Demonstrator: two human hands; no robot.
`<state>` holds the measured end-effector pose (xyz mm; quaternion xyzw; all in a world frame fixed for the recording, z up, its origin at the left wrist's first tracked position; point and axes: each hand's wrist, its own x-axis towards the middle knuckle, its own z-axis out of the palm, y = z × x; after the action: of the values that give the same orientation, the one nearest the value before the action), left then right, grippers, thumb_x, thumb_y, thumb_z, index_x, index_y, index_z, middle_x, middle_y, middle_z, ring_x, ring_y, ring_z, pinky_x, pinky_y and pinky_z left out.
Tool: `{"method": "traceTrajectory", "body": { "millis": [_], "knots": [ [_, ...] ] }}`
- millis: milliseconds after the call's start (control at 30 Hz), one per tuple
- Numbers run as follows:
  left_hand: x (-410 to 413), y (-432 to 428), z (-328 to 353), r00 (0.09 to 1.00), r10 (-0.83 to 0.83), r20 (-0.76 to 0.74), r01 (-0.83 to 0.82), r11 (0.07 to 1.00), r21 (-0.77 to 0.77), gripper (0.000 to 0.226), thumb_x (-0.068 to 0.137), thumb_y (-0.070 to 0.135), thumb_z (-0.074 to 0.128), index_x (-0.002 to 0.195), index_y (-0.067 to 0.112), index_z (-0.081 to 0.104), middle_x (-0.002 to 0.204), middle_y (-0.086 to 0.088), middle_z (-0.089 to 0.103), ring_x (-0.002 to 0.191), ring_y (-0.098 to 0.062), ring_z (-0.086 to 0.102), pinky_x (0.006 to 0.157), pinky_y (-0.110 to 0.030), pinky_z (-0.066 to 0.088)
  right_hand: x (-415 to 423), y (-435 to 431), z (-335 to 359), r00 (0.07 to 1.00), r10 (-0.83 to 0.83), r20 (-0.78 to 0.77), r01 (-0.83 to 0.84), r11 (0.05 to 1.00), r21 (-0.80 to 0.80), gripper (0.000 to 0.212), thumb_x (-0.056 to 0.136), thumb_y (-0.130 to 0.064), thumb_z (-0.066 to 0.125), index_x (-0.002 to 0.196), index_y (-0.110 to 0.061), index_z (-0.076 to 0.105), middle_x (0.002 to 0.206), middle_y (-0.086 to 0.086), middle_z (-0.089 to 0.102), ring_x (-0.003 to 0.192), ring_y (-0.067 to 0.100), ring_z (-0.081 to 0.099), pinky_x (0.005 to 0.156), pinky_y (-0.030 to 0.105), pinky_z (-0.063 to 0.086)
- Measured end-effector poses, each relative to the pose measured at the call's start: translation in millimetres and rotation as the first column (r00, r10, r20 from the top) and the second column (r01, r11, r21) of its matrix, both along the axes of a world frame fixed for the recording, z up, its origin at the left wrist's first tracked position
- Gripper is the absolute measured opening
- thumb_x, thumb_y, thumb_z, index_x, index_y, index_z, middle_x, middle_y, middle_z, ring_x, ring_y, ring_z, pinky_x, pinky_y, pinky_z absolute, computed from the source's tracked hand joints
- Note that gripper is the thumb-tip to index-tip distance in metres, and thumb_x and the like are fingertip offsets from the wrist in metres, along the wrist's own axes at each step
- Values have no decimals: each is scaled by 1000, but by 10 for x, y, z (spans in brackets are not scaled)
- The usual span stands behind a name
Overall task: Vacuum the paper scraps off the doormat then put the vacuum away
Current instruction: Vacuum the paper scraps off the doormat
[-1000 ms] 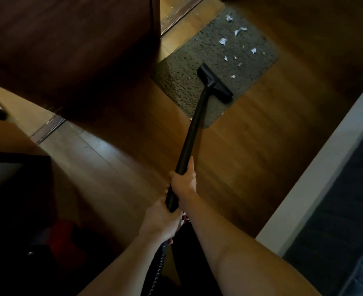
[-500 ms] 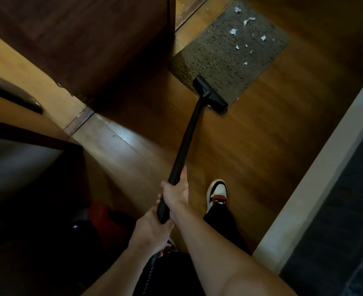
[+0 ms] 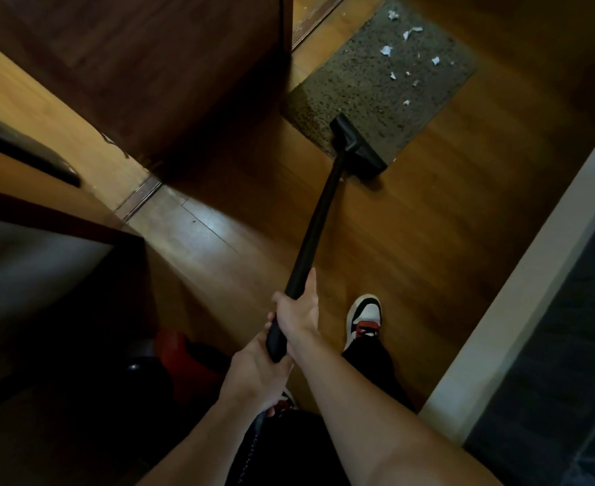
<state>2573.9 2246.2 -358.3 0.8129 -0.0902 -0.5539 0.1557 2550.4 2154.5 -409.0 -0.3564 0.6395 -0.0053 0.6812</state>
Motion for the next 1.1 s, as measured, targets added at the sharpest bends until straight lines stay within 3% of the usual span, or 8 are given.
{"method": "traceTrajectory", "body": {
  "millis": [167, 367, 500, 600, 700, 833, 1100],
  "knots": [
    [-3, -514, -53, 999, -33, 27, 33, 999, 14, 24, 93, 42, 59, 110, 27, 51, 80, 6, 65, 60, -7, 65, 47, -17, 45, 1, -499, -78, 1000, 14, 12, -14, 1000, -6, 91, 95, -4, 59, 157, -50, 9, 96, 12, 65, 56, 18, 60, 52, 31, 55],
    [-34, -1172, -196, 998, 38, -55, -35, 998, 56, 23, 94, 42, 59, 102, 23, 49, 70, -5, 69, 41, -12, 62, 43, -25, 53, -33, -1144, -300, 998, 56, 16, -56, 998, 6, 89, 97, -7, 60, 157, -49, 10, 97, 11, 66, 54, 15, 59, 51, 30, 54],
    [-54, -1644, -291, 997, 46, -67, -42, 997, 61, 21, 95, 42, 57, 96, 22, 49, 65, -5, 67, 37, -12, 59, 43, -25, 52, -49, -1619, -432, 997, 79, -4, -79, 997, -8, 91, 96, -12, 62, 156, -53, 8, 108, 14, 66, 60, 18, 62, 56, 37, 60],
    [-42, -2048, -343, 995, 49, -82, -48, 999, 24, 19, 96, 41, 57, 92, 22, 54, 62, -1, 62, 34, -7, 55, 41, -21, 47, -68, -2039, -494, 997, 74, 1, -73, 997, -28, 91, 95, -9, 61, 156, -51, 8, 97, 11, 65, 58, 17, 61, 54, 35, 58],
    [-23, -2453, -414, 997, 3, -72, -7, 999, -47, 18, 98, 37, 55, 86, 27, 48, 67, 2, 60, 45, -7, 53, 43, -20, 45, -48, -2450, -556, 997, 80, -7, -80, 995, -61, 90, 95, -7, 59, 157, -49, 10, 92, 9, 64, 53, 14, 61, 54, 35, 58],
    [44, -2885, -558, 996, 50, -69, -55, 996, -69, 11, 94, 34, 60, 91, 26, 53, 70, -2, 63, 52, -15, 56, 58, -35, 52, 11, -2930, -599, 997, 71, -31, -73, 993, -90, 86, 96, -7, 59, 158, -45, 12, 92, 8, 63, 51, 11, 60, 51, 30, 55],
    [122, -3485, -650, 997, -6, -80, 1, 998, -57, 8, 93, 35, 57, 87, 30, 53, 74, -2, 65, 56, -18, 60, 60, -34, 55, 70, -3534, -662, 999, -6, -42, 3, 997, -75, 88, 96, -5, 59, 157, -47, 12, 99, 12, 62, 58, 17, 60, 52, 30, 54]
  ]
}}
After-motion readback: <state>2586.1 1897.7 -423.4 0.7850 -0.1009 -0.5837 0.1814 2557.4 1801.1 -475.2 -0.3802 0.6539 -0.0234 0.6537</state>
